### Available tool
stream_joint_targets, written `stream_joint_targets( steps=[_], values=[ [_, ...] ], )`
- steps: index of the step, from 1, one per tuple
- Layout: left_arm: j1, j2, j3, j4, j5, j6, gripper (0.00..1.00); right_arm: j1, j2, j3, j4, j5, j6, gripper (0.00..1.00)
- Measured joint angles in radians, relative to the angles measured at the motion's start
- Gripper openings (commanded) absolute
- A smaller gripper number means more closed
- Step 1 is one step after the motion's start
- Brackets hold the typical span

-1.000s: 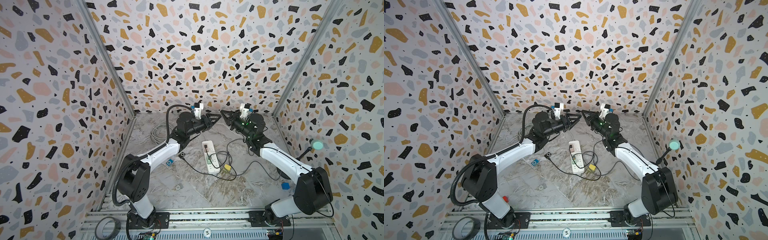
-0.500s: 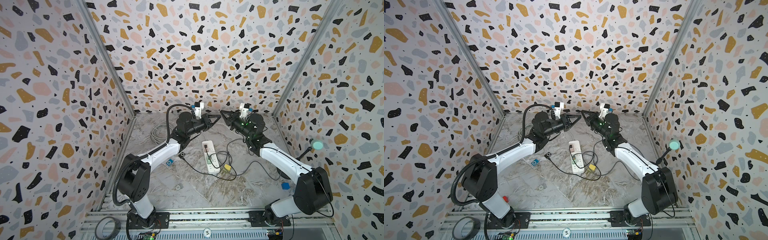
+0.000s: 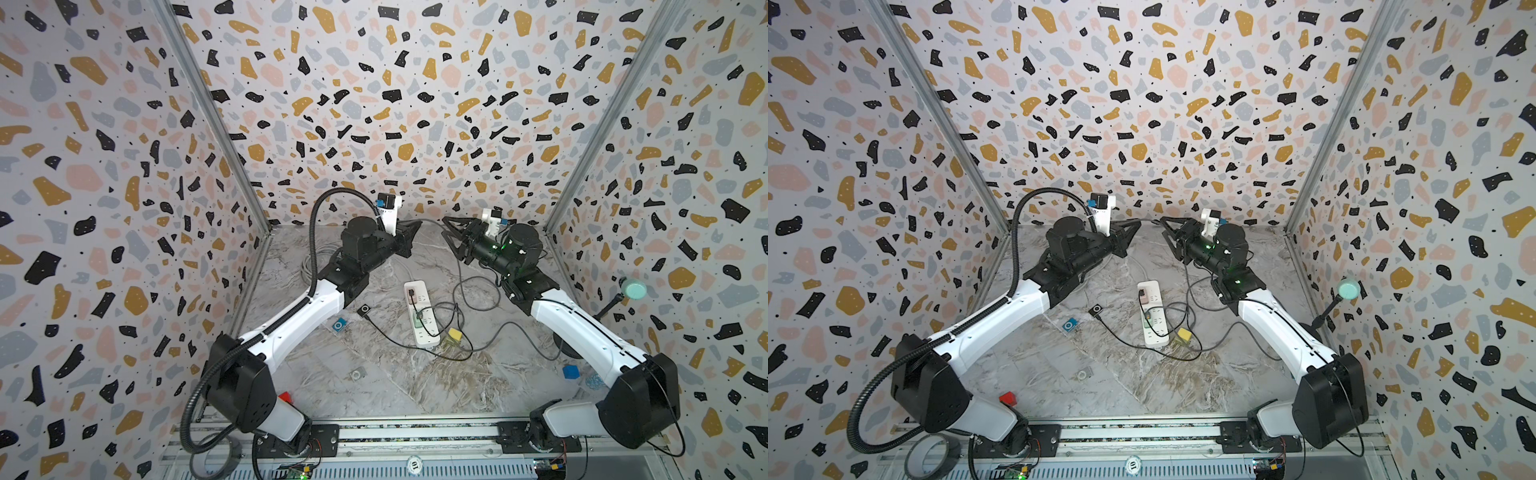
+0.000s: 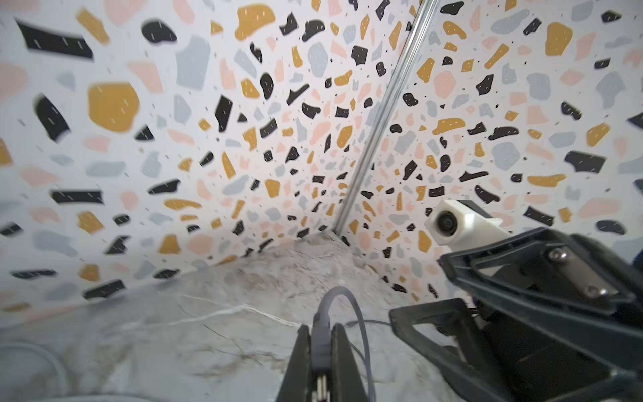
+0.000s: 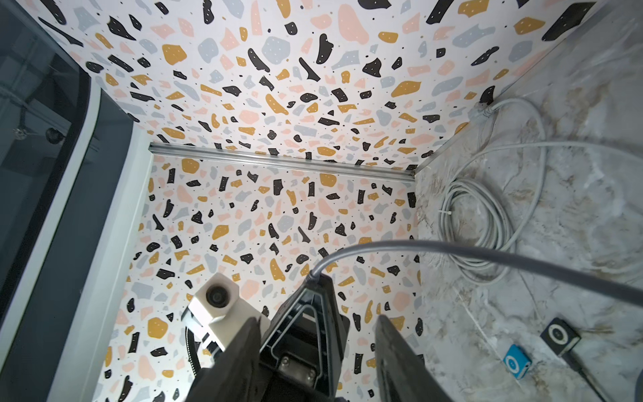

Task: Charge mp3
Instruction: Pick up the charging cable from the center of the board.

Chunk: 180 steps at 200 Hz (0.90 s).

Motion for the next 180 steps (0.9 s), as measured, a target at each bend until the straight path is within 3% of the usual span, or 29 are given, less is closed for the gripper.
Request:
stream_joint_targets(
  steps=[45, 91, 121, 133, 163, 180],
  values=[
    [-0.064, -0.012, -0.051, 0.017, -0.026, 0.234, 0.00, 0.024, -0.005, -0.011, -0.011, -0.016, 0.058, 0.55],
    [-0.082, -0.019, -0.078, 0.040, -0.017, 0.337, 0.00, 0.042, 0.014, -0.014, -0.013, -0.017, 0.080, 0.55],
    [-0.100, -0.043, -0.129, 0.061, 0.001, 0.375, 0.00, 0.043, 0.022, -0.019, -0.011, -0.010, 0.084, 0.49],
    [-0.107, -0.052, -0.145, 0.072, 0.003, 0.391, 0.00, 0.043, 0.027, -0.019, -0.011, -0.008, 0.086, 0.42],
    [-0.119, -0.080, -0.189, 0.108, -0.003, 0.436, 0.00, 0.046, 0.042, -0.019, -0.022, -0.010, 0.082, 0.00],
    [-0.124, -0.084, -0.198, 0.113, -0.008, 0.455, 0.00, 0.047, 0.039, -0.021, -0.040, -0.002, 0.083, 0.00]
  ],
)
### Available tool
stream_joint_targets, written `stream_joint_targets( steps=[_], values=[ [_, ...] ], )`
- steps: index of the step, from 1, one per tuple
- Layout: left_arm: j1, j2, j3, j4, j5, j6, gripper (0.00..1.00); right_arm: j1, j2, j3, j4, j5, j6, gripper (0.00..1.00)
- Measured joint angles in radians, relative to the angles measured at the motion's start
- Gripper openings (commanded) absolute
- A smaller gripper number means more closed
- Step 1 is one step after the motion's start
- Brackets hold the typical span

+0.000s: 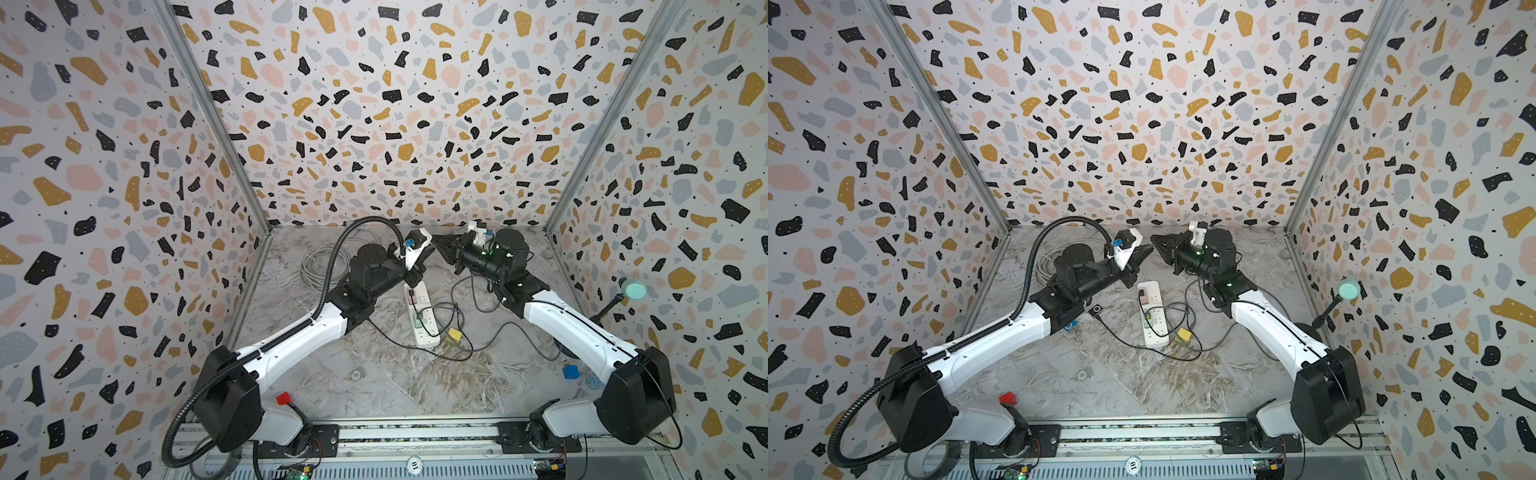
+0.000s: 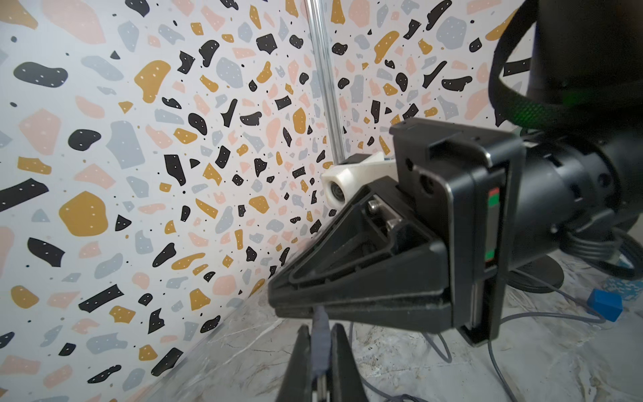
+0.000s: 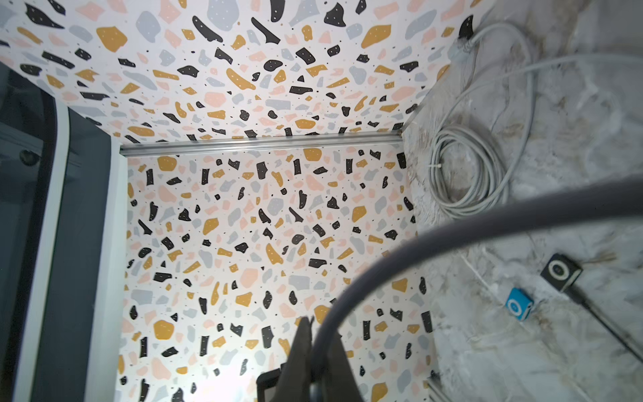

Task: Charge mp3
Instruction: Pick up the charging cable from the center of the board.

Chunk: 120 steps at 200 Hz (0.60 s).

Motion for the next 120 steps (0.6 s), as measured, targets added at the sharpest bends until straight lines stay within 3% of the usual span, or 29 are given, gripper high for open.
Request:
stream_joint_targets(
  steps=[14, 38, 48, 66, 86, 120],
  values=[
    [-0.002, 0.000, -0.002, 0.003, -0.002, 0.007, 0.01, 0.000, -0.008, 0.000, -0.014, 0.008, -0.004, 0.00],
    [-0.003, -0.003, -0.002, 0.006, -0.034, -0.056, 0.48, -0.002, -0.023, -0.007, -0.009, 0.032, -0.026, 0.00],
    [0.008, -0.010, -0.002, 0.002, -0.035, -0.132, 0.61, -0.011, -0.034, -0.016, 0.006, 0.053, -0.045, 0.00],
    [0.051, -0.032, -0.003, 0.006, -0.007, -0.327, 0.65, -0.029, -0.050, -0.032, 0.042, 0.092, -0.087, 0.00],
    [0.084, -0.049, -0.003, 0.013, 0.040, -0.561, 0.62, -0.043, -0.063, -0.038, 0.084, 0.133, -0.146, 0.00],
    [0.063, -0.046, -0.082, 0.190, 0.144, -0.925, 0.61, -0.045, -0.063, -0.039, 0.168, 0.167, -0.237, 0.00]
  ],
)
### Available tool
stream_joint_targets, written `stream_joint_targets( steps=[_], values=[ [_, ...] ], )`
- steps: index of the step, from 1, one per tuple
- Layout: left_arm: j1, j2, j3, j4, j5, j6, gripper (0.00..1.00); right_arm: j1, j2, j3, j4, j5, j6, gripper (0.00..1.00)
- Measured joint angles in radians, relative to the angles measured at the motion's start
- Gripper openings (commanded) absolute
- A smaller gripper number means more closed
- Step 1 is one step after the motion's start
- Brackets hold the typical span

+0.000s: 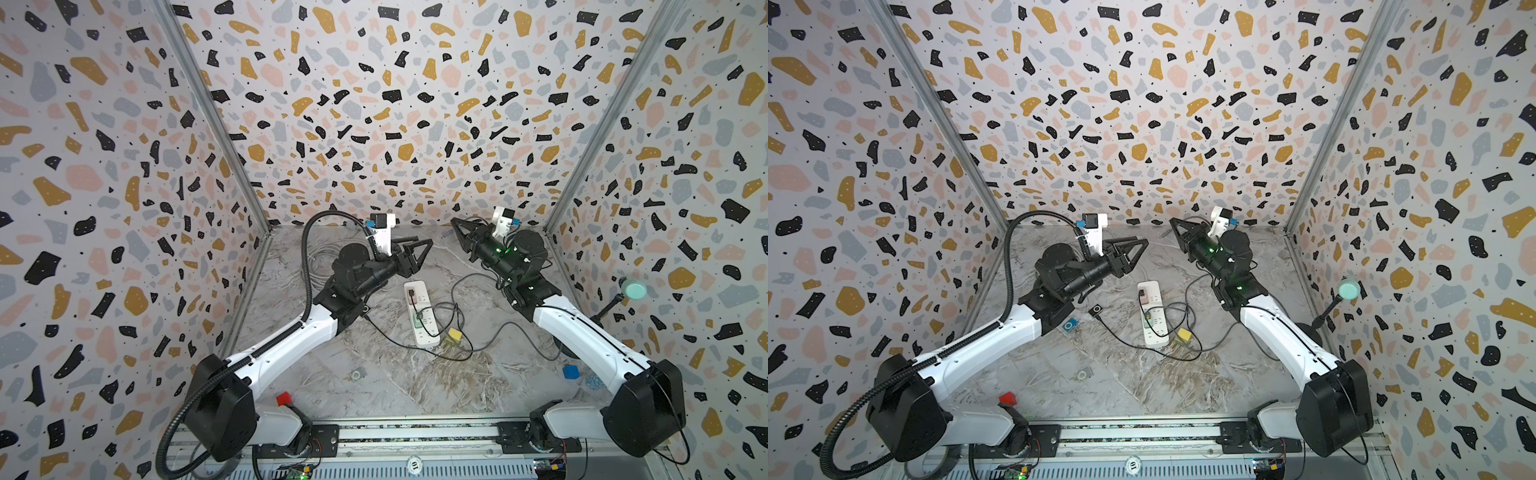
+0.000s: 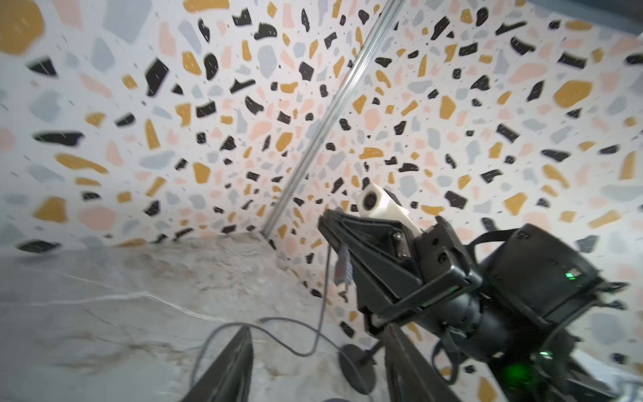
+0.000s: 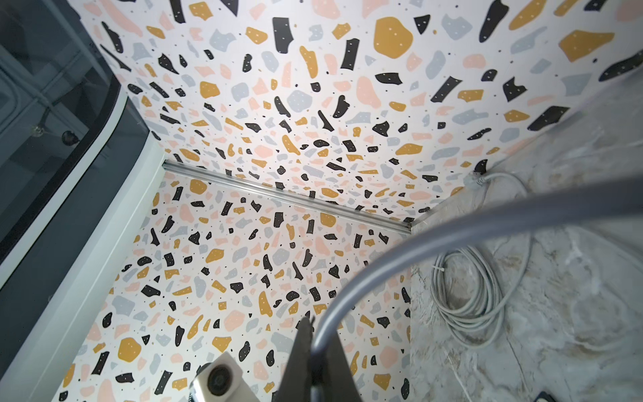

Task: Charge mp3
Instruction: Pick up the charging cable from the center of the board.

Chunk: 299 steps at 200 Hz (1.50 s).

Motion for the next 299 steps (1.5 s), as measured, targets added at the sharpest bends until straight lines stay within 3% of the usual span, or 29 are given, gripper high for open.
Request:
stream_joint_targets(
  steps=[75, 117, 188, 261, 280, 299],
  values=[
    [-0.034, 0.108, 0.032, 0.217, 0.048, -0.367, 0.56, 0.024, -0.012, -0.046, 0.131, 0.041, -0.087, 0.00],
    [-0.037, 0.146, 0.032, 0.325, 0.035, -0.493, 0.50, 0.039, -0.014, -0.053, 0.164, 0.050, -0.100, 0.00],
    [-0.040, 0.180, 0.065, 0.335, 0.037, -0.520, 0.40, 0.061, -0.014, -0.059, 0.182, 0.053, -0.100, 0.00],
    [-0.040, 0.186, 0.082, 0.329, 0.051, -0.497, 0.12, 0.070, -0.039, -0.068, 0.186, 0.059, -0.103, 0.00],
    [-0.040, 0.186, 0.083, 0.326, 0.051, -0.489, 0.00, 0.070, -0.041, -0.072, 0.187, 0.061, -0.104, 0.00],
    [-0.040, 0.187, 0.087, 0.315, 0.052, -0.477, 0.00, 0.071, -0.041, -0.075, 0.187, 0.061, -0.104, 0.00]
  ],
)
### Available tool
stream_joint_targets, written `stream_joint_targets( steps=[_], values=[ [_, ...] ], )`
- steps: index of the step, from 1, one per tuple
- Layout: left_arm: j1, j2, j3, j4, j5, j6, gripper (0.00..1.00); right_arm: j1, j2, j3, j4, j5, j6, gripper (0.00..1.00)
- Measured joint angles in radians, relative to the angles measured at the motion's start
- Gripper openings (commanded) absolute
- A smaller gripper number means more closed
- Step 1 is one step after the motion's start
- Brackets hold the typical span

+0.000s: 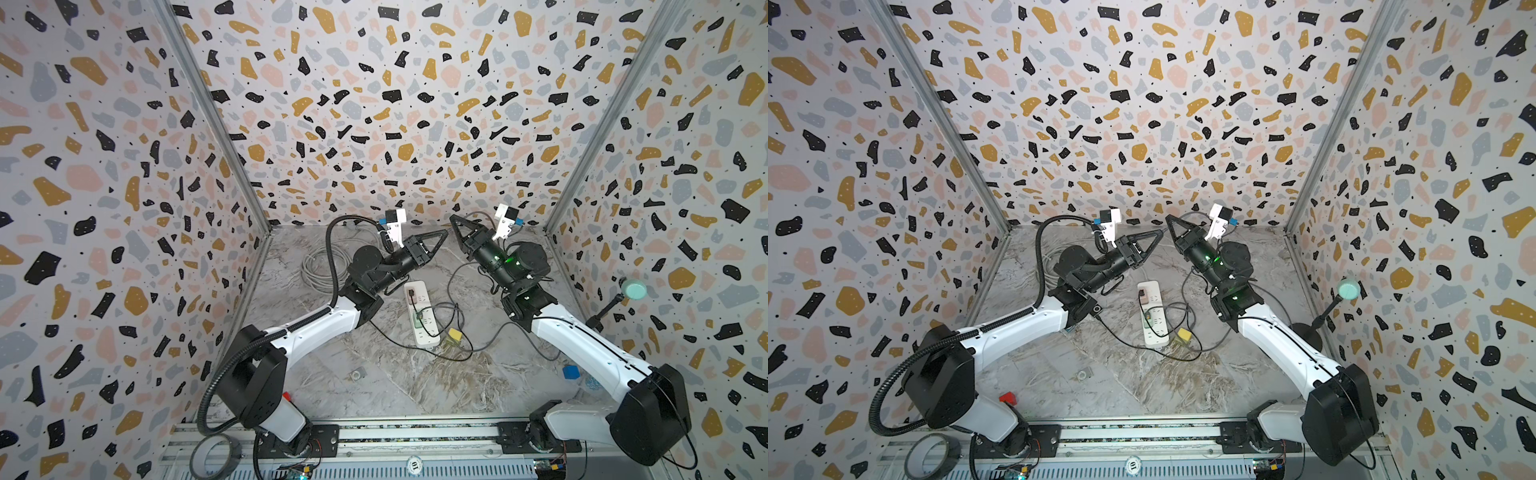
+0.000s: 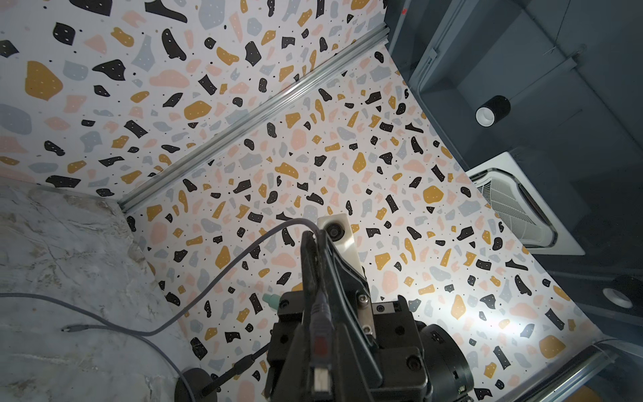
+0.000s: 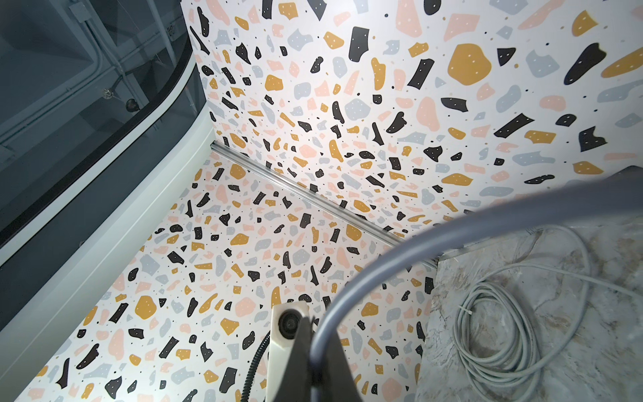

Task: Charge mp3
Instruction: Pick up the charging cable from the center of the board.

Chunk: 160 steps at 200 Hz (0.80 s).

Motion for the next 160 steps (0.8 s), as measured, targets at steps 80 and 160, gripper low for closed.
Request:
stream_joint_targets(
  steps=[80, 160],
  values=[
    [0.000, -0.058, 0.079, -0.335, -0.092, 0.464, 0.00, -0.014, -0.044, 0.000, -0.156, -0.060, 0.082, 0.49],
    [0.000, -0.108, 0.078, -0.403, -0.084, 0.878, 0.00, -0.039, -0.107, -0.014, -0.257, -0.170, 0.227, 0.45]
  ],
)
